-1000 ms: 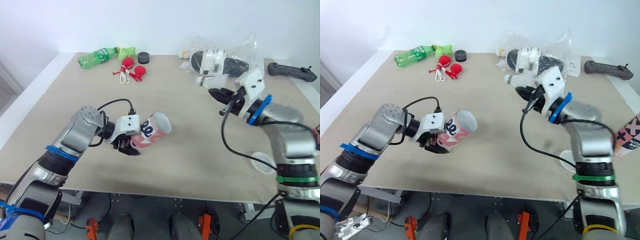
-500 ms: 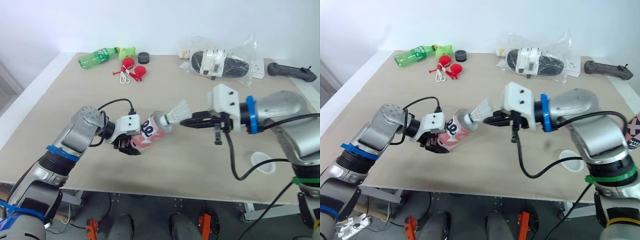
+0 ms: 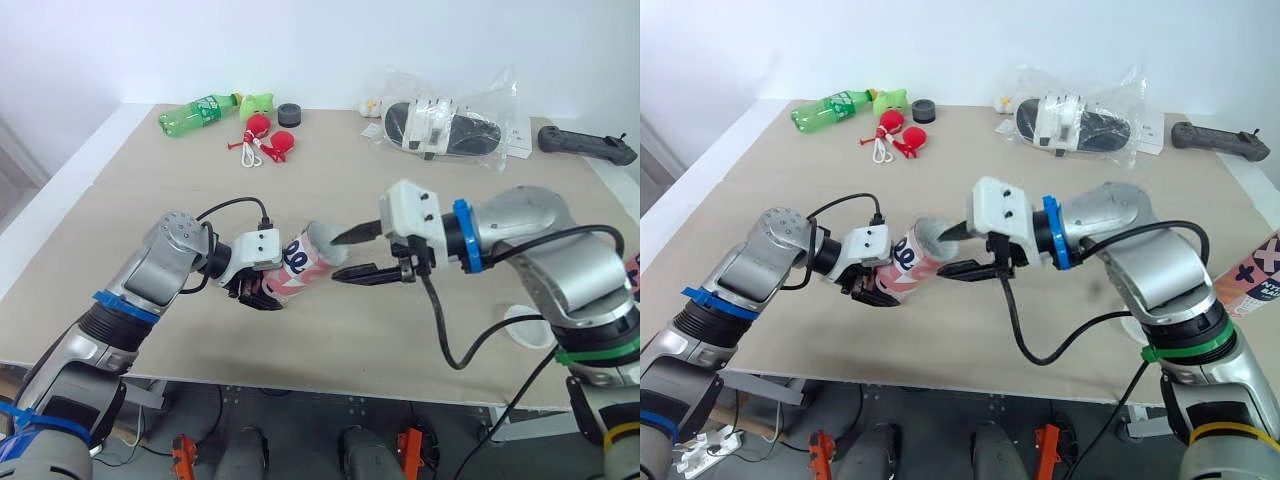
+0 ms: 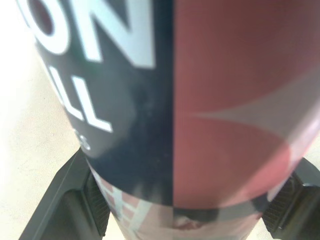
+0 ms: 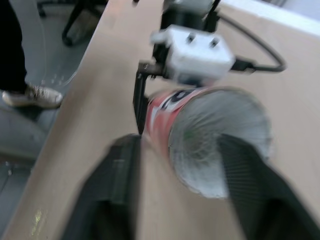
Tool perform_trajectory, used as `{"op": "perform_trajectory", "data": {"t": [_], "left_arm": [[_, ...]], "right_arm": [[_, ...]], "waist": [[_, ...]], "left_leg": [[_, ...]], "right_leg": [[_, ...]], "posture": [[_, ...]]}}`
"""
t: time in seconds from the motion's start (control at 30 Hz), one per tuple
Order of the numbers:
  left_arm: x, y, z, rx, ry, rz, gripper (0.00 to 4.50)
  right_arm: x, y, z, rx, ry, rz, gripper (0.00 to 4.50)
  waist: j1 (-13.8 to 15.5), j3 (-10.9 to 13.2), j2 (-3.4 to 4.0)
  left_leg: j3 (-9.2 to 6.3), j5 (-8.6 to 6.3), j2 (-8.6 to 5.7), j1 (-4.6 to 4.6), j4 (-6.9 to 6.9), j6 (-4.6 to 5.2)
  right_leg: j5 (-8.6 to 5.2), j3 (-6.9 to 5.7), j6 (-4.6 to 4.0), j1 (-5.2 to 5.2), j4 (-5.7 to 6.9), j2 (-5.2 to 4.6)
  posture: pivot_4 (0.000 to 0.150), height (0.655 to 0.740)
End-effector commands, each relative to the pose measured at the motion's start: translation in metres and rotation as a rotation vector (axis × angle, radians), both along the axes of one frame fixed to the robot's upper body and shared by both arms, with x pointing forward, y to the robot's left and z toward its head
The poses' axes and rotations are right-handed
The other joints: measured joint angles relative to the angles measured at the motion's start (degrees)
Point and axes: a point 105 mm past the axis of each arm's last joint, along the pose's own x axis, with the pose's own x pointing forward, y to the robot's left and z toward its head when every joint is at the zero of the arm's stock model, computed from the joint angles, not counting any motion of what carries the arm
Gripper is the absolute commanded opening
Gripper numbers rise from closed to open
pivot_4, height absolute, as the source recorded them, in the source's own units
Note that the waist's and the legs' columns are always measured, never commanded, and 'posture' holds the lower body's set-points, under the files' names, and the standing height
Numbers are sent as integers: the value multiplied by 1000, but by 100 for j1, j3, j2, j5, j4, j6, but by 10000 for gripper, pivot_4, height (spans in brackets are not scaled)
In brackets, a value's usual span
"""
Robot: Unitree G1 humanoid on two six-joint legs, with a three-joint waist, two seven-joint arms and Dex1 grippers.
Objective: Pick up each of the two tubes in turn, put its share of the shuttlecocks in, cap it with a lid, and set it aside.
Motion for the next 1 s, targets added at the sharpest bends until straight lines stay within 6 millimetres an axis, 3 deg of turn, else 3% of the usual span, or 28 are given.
{"op": "perform_trajectory", "data": {"t": [0.03, 0.13, 0.4, 0.8, 1.0], "left_arm": [[-7, -8, -11, 6, 42, -30, 30893], [-7, -9, -11, 4, 41, -29, 30893], [-7, -10, -11, 0, 42, -30, 30893], [-11, -12, -12, 0, 47, -34, 30893], [-12, -15, -13, -6, 49, -36, 30893]], "right_arm": [[-4, -5, 19, 20, -30, 8, 43148], [1, -7, 23, 24, -30, -5, 37807], [25, 13, 9, -37, -22, 39, 703], [42, 50, -44, -277, -2, 133, 703], [45, 66, -57, -340, -16, 163, 703]], "waist": [[5, 0, 0], [5, 0, 0], [1, 0, 1], [11, 0, 1], [-18, -3, -1]], "left_leg": [[0, 0, 0, 0, 0, 0], [0, 0, 1, 1, -1, 0], [0, 0, 2, 3, 0, 0], [-2, 0, 1, -3, -1, 0], [-2, 0, 4, 7, -1, 0]], "right_leg": [[0, 0, 0, 0, 0, 1], [0, 0, -1, 0, 0, 1], [2, -1, -2, -1, 2, 3], [1, -4, -2, -5, 2, 2], [3, -4, -5, 0, 6, 6]], "posture": [[1500, 7400], [1500, 7400], [1500, 7400], [1500, 7400], [1500, 7400]]}}
